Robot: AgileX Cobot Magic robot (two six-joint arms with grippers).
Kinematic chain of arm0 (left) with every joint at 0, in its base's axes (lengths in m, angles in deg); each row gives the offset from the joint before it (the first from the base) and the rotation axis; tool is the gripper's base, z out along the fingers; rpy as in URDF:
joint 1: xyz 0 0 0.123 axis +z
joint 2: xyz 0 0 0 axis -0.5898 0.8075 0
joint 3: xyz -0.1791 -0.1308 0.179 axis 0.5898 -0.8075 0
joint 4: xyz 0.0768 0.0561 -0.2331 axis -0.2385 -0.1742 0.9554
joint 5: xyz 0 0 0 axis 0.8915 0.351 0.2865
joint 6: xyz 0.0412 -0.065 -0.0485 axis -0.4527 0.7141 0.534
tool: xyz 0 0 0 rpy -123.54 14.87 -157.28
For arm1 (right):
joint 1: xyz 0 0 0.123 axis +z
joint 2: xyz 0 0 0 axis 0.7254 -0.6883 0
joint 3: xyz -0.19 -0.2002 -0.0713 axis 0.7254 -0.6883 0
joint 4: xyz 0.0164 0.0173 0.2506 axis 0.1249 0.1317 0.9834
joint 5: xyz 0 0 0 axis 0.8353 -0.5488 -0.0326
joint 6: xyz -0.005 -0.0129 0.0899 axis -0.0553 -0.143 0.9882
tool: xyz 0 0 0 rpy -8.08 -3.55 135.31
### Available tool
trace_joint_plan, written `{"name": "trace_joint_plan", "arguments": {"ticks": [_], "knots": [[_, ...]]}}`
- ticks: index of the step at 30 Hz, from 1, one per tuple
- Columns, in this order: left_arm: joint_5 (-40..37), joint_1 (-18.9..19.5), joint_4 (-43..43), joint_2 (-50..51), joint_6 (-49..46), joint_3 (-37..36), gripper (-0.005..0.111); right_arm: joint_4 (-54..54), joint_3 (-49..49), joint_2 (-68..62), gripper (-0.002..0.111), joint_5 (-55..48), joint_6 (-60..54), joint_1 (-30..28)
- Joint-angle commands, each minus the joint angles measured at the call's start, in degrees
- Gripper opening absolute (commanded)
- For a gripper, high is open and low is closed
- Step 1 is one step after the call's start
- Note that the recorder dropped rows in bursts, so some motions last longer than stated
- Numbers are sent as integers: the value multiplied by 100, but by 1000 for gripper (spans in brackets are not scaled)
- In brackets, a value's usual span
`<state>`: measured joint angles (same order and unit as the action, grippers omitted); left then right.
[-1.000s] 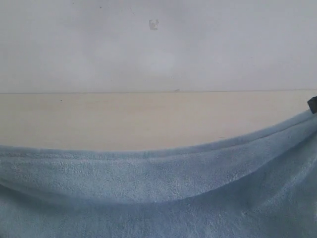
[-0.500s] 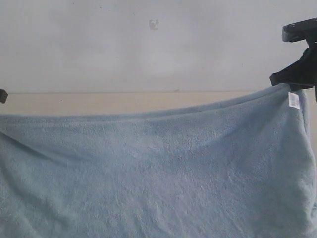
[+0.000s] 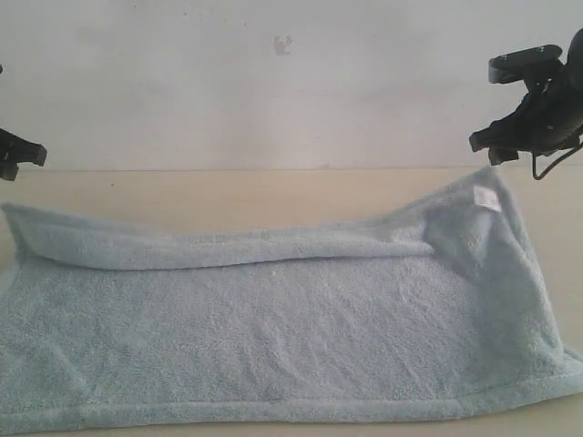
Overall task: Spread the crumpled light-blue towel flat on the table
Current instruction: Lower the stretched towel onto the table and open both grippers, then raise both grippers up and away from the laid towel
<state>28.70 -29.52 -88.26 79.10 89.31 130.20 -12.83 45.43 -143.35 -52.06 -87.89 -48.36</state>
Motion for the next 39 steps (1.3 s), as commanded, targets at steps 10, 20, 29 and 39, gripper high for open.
{"name": "trace_joint_plan", "arguments": {"ticks": [10, 20, 29, 39], "knots": [[-674, 20, -668, -581, 877, -199, 45, -133, -251, 631, 27, -259, -25, -49], [-437, 20, 824, -1793, 153, -1975, 9, -180, -2738, 2293, 0, 395, -14, -49], [-1496, 20, 2690, -2081, -1552, -2754, 5, 1162, -3867, 3625, 0, 315, -107, -38], [-971, 20, 3051, -2081, -1819, -3224, 5, 1632, -4318, 3665, 0, 369, -988, -38]]}}
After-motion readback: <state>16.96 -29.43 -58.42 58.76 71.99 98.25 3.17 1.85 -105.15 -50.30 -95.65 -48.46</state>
